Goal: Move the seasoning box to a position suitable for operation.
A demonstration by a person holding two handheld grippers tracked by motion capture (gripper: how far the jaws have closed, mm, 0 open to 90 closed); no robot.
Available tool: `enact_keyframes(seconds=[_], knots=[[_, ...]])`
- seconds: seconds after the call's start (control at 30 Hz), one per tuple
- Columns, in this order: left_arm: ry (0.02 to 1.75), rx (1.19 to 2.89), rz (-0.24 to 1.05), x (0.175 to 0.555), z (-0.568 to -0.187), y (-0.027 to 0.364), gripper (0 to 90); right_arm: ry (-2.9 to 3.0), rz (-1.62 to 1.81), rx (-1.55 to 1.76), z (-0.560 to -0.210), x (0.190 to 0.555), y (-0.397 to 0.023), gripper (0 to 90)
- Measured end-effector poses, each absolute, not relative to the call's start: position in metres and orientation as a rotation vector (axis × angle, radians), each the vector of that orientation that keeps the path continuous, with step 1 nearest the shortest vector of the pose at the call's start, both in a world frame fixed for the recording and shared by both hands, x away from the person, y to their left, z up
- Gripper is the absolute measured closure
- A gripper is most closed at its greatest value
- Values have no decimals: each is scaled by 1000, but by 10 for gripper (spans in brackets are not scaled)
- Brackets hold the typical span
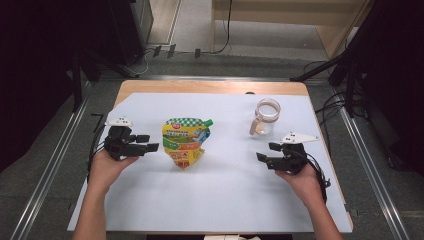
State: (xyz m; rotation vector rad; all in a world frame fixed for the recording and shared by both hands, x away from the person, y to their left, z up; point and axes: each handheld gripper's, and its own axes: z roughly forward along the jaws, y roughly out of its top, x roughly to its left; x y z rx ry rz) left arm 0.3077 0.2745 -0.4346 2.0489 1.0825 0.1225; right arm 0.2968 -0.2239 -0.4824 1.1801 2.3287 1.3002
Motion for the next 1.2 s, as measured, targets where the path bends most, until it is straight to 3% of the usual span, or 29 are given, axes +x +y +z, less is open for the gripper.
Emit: enact_keyframes(seconds=[1.2], knots=[[1085,2025,114,304,-432,279,368,2268,1216,1247,-485,310,-235,341]])
